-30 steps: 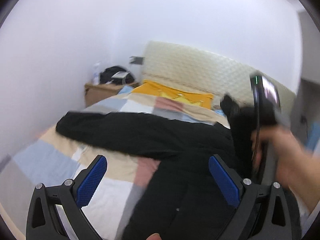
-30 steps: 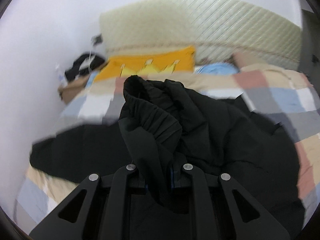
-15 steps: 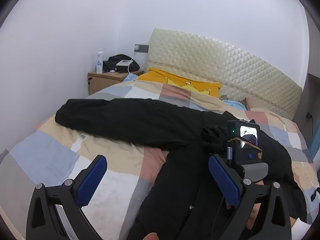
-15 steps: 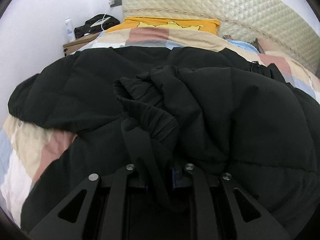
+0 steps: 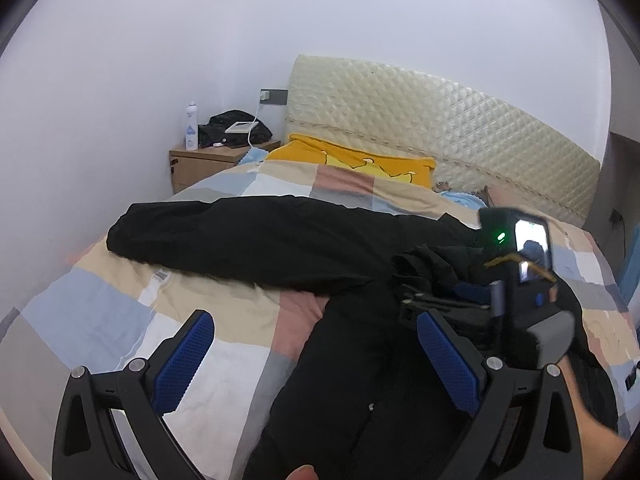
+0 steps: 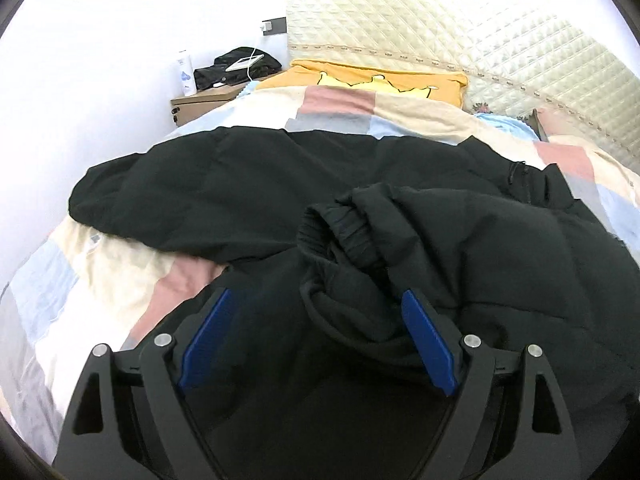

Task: Fold large clothes
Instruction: 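Lay the sleeve on the jacket body, open the right tool and withdraw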

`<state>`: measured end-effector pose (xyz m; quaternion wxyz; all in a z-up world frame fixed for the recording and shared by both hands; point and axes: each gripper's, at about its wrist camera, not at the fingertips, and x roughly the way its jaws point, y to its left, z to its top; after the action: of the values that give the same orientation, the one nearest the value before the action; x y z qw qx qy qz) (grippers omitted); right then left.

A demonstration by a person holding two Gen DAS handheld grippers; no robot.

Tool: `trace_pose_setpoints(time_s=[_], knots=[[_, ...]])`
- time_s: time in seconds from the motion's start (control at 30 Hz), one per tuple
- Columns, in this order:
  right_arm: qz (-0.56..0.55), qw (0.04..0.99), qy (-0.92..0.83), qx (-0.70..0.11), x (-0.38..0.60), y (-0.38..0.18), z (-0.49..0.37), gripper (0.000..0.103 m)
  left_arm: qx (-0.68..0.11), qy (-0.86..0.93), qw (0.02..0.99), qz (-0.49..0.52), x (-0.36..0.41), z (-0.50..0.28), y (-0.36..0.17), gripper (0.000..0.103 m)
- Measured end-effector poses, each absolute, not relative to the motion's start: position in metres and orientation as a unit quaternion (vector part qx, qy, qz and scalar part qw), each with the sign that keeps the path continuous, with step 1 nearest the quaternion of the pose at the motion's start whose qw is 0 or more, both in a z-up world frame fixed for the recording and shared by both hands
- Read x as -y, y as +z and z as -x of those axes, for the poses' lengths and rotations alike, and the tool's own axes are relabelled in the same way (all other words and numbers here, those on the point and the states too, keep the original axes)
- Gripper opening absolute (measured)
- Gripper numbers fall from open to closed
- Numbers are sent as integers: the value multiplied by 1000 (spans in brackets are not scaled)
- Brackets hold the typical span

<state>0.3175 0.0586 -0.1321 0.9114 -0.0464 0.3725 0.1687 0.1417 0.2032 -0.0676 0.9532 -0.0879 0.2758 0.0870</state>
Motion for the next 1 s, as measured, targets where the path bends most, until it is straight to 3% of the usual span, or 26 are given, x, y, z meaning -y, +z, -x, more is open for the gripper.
trace_pose_setpoints(time_s=[0.5,1.0], knots=[[25,952,71,-296,73,-43,-256,86,-277,59,957,59,-157,-122,-43,103],[5,962,59,-268,149,-22,-154,86,-255,10,965,60,-102,-80,-15,103]])
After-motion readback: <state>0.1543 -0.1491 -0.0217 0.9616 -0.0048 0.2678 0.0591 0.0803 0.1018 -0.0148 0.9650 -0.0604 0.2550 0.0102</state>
